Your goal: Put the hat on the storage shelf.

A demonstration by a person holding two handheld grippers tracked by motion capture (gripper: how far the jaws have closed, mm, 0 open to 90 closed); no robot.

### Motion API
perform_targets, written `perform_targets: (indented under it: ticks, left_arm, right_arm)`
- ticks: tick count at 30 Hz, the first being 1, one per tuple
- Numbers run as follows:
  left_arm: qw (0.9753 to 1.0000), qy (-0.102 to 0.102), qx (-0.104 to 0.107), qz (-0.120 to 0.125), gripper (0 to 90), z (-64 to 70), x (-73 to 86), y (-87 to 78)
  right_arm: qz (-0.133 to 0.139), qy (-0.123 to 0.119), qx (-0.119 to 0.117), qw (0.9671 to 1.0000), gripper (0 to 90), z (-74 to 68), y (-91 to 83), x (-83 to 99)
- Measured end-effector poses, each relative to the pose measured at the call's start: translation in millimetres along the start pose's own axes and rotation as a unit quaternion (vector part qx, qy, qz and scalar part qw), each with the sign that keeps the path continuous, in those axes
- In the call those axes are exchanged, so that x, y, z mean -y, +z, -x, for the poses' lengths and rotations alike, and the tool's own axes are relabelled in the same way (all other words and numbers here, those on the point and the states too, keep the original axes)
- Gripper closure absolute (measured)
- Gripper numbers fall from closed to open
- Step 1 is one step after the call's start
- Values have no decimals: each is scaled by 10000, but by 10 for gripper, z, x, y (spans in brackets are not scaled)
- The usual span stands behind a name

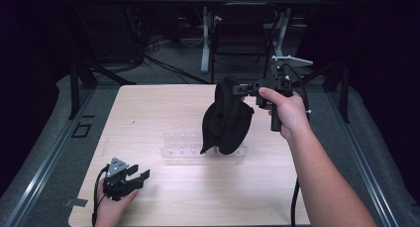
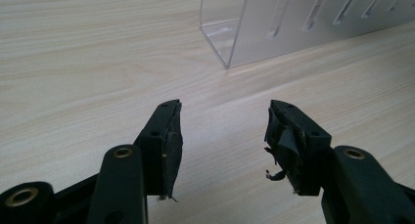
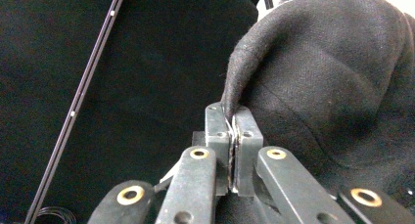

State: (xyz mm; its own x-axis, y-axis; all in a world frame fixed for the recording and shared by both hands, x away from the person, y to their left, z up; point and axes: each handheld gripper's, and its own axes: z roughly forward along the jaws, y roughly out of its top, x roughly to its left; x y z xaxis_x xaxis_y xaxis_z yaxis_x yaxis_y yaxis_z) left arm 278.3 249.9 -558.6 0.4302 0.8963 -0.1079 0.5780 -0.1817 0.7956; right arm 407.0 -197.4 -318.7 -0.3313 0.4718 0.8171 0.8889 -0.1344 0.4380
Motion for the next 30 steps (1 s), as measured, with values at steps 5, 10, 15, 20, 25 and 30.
perform_targets:
  ticks: [5, 10, 15, 20, 25, 30]
  left_arm:
    - [10000, 1, -5, 22, 470, 4, -1, -2]
    - [10000, 17, 29, 44, 470, 39, -14, -7]
    - [9996, 226, 80, 165, 470, 148, -59, -6]
    - [9983, 507, 75, 286, 469, 254, -141, 46]
    - [9961, 726, 187, 476, 482, 391, -252, 42]
    - [9945, 801, 401, 538, 535, 525, -388, 40]
  right_arm:
    - [5, -5, 51, 10000, 882, 31, 10, -25]
    - [16, 8, 34, 10000, 882, 60, 26, -37]
    - [26, 12, -11, 10000, 882, 70, 95, -41]
    - [-32, -40, -53, 10000, 882, 14, 177, -6]
    - [-61, -56, -63, 9999, 881, -37, 247, 36]
    - [-30, 13, -134, 9999, 881, -30, 270, 67]
